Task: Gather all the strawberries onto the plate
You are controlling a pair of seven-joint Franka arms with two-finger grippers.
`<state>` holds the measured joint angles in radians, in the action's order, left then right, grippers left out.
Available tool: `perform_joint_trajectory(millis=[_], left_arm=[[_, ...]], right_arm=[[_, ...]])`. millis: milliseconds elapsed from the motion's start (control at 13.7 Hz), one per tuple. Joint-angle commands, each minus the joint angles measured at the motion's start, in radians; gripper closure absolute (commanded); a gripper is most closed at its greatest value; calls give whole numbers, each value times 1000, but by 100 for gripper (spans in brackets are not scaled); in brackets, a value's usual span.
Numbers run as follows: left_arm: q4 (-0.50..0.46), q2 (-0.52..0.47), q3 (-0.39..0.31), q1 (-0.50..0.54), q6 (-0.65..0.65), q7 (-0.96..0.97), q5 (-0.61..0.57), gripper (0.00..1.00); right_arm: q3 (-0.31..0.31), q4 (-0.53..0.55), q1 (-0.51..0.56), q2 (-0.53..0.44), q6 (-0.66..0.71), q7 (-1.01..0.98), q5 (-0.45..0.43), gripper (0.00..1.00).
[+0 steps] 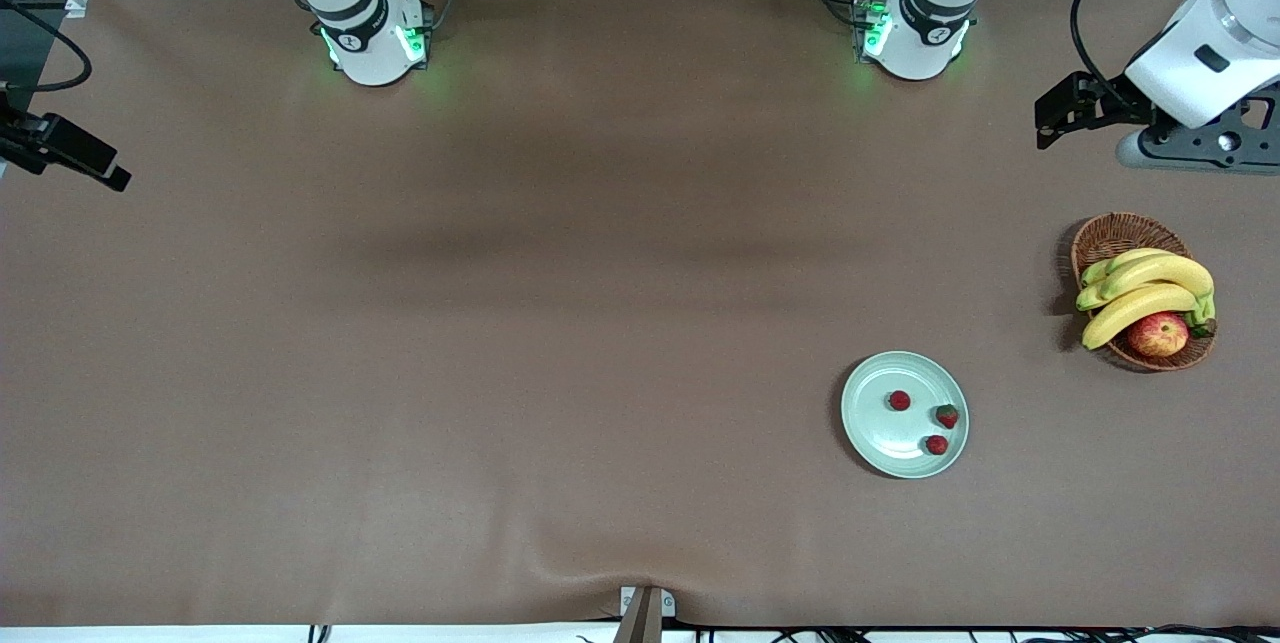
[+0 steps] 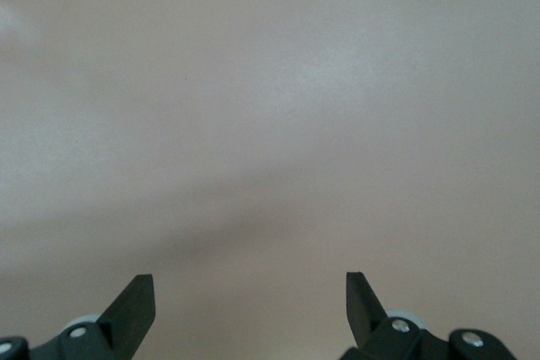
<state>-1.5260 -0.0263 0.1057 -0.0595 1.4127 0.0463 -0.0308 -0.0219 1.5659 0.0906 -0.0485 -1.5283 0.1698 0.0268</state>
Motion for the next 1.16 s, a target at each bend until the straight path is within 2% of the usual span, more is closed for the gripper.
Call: perform_joint_trajectory(millis=[0,1092], left_arm=[[9,-17,-12,-2,-3,-20,17,0],[12,-7,-11,-5,35,-19,25,0]], right_arm=[[-12,3,15,-8,8,-9,-18,0],[-10,5,21,-2,14,-10,-19,0]])
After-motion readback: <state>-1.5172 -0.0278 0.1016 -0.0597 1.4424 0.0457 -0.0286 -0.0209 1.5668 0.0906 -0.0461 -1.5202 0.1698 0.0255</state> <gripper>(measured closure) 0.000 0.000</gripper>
